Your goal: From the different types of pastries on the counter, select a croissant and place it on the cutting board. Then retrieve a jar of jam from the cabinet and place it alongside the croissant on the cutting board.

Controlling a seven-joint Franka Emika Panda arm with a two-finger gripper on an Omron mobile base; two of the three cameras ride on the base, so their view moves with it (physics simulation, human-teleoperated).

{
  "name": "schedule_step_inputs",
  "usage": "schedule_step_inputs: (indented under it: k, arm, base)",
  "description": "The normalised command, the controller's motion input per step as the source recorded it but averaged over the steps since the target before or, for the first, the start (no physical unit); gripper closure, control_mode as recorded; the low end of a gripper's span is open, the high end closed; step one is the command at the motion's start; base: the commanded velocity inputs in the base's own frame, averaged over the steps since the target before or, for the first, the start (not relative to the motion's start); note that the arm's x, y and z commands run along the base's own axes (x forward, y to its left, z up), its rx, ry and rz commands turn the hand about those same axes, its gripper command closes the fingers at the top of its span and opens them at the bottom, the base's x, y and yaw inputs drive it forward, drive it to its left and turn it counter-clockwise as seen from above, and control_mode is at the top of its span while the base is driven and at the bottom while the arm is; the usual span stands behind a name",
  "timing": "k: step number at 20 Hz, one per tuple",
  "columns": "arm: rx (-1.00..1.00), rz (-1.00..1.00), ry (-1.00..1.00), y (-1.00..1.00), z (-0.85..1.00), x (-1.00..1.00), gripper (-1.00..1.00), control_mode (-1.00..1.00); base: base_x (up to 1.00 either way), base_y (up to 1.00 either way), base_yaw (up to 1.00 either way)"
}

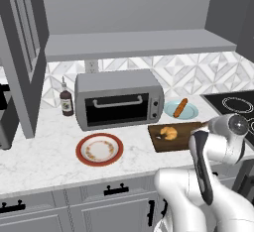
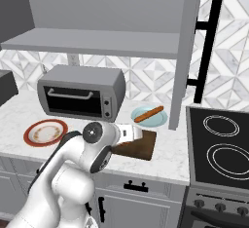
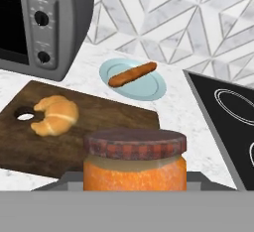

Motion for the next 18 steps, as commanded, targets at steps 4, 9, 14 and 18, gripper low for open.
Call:
schedule_step_inputs:
  k: [4,9,14,18]
  arm:
    - [-0.09,0.00,-0.23,0.18,-1.00,0.39,1.00,-1.00]
    - [-0.13,0.00,-0.21,0.64,-0.93,0.04,1.00,-1.00]
    - [-0.13,0.00,-0.17,0.82,-0.78,0.26,1.00,-1.00]
    - [-0.07,0.00,-0.04,0.65,-0.97,0.85,1.00,-1.00]
  base:
    - [0.00,0.00,0.00]
    - [0.00,0.00,0.00]
    - [0.00,0.00,0.00]
    - [0.00,0.00,0.00]
